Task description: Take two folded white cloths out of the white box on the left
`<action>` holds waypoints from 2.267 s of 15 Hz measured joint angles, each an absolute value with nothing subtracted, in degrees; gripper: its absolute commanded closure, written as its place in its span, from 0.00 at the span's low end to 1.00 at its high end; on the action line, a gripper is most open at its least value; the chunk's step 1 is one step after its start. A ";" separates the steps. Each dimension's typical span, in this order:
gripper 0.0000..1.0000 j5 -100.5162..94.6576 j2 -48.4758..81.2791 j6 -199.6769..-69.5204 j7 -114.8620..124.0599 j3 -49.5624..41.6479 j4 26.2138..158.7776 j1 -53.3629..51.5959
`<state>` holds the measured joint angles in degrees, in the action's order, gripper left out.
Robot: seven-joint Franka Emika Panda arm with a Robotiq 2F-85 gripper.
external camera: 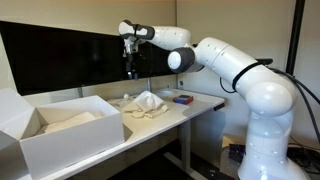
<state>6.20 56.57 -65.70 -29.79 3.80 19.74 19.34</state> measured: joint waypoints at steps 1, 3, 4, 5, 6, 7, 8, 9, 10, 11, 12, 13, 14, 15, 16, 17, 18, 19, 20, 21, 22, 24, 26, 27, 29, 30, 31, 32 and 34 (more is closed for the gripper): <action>0.00 6.20 56.26 -66.08 -29.79 3.91 19.74 18.13; 0.00 6.20 55.91 -66.60 -29.79 4.15 19.74 15.71; 0.00 6.20 55.83 -66.99 -29.79 4.29 19.74 14.50; 0.00 6.20 55.81 -67.49 -29.79 4.49 19.75 13.32; 0.00 6.20 55.81 -68.06 -29.79 4.70 19.75 12.15; 0.00 6.20 55.80 -68.40 -29.79 4.96 19.75 11.02; 0.00 6.20 55.79 -68.58 -29.79 5.17 19.75 9.96; 0.00 6.18 55.76 -68.71 -29.80 5.23 19.75 8.93; 0.00 6.17 55.67 -68.75 -29.83 5.24 19.75 7.96; 0.00 6.14 55.53 -68.75 -29.94 5.26 19.75 6.99; 0.00 6.10 55.38 -68.79 -30.09 5.26 19.75 6.01; 0.00 6.08 55.23 -68.80 -30.20 5.26 19.75 5.03; 0.00 6.03 55.14 -68.99 -30.32 5.26 19.75 4.02; 0.00 5.98 55.11 -69.38 -30.35 5.26 19.75 3.06; 0.00 5.91 55.12 -69.95 -30.35 5.25 19.75 2.11; 0.00 5.74 55.12 -70.60 -30.35 5.24 19.76 1.19; 0.00 5.52 55.13 -71.30 -30.35 5.21 19.77 0.32; 0.00 5.25 55.14 -72.10 -30.29 5.18 19.80 -0.47; 0.00 4.99 55.20 -72.91 -29.92 5.11 19.88 -1.15; 0.00 4.78 55.31 -73.69 -29.28 4.99 19.97 -1.74; 0.00 4.66 55.48 -74.41 -28.51 4.91 20.08 -2.21; 0.00 4.07 55.89 -75.89 -27.04 4.66 20.28 -2.98; 0.00 3.77 56.38 -76.98 -25.21 4.28 20.38 -3.64; 0.00 3.39 56.63 -77.44 -24.01 3.99 20.38 -4.03; 0.00 2.53 57.15 -78.50 -20.67 3.18 20.42 -4.97; 0.00 2.17 57.38 -78.75 -18.45 2.81 20.47 -5.51; 0.00 1.87 57.62 -78.91 -16.05 2.58 20.49 -6.05; 0.00 1.77 57.90 -78.94 -13.37 2.34 20.51 -6.60; 0.00 1.75 58.59 -78.96 -7.82 1.81 20.55 -7.84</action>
